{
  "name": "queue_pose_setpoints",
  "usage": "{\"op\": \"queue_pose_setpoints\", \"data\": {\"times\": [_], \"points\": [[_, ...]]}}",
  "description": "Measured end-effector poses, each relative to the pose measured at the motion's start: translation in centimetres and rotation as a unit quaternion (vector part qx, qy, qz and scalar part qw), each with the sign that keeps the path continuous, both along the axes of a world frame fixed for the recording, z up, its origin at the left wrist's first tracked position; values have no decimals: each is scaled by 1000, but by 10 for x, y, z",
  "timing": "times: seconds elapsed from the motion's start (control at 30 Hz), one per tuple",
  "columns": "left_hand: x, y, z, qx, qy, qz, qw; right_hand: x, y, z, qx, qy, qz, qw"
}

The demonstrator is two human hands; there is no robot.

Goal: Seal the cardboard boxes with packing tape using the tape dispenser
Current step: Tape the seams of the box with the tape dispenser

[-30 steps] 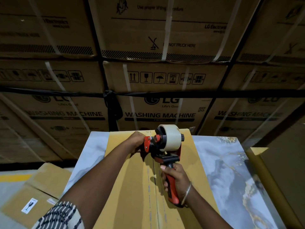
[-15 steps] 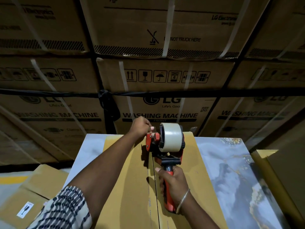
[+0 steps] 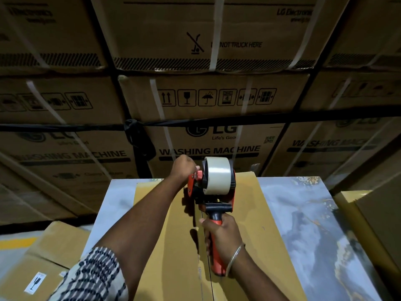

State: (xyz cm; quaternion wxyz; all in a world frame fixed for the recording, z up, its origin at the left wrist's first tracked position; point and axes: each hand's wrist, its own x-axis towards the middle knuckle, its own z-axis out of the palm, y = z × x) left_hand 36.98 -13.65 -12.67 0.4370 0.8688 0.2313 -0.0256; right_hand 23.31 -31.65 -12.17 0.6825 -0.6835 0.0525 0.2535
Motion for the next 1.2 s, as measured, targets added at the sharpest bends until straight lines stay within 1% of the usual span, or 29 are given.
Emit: {"op": "queue_pose_setpoints", "data": {"times": [0.07,0.17,0.37,0.57,0.6,0.67,0.77,0.83,0.97,1.1,1.2], "points": [[4,2,-2,-4,6,14,1000,1,2,1,-7,-3,3,1000],[8,1,-4,32,34,5,999,0,4,3,-24,-6,0,1000],[15,4,-3,70,92,-60,991,1,6,4,-41,12,7,999],[11,11,2,116,147,-140,972,2,8,3,-46,36,2,998],[8,13,1,126,149,-138,971,2,9,2,-49,40,-1,998],[3,16,0,112,116,-114,980,1,10,2,-54,47,-8,997],[-10,15,1,48,3,-92,995,1,11,0,-48,56,-13,997],[-21,19,2,28,-22,-110,993,1,10,1,-46,58,-15,997],[-36,30,0,64,15,-168,984,0,11,1,-44,54,-7,998],[-38,31,1,136,40,-183,973,0,11,1,-59,50,3,997],[-37,31,0,168,42,-180,968,1,12,2,-63,48,7,997]]}}
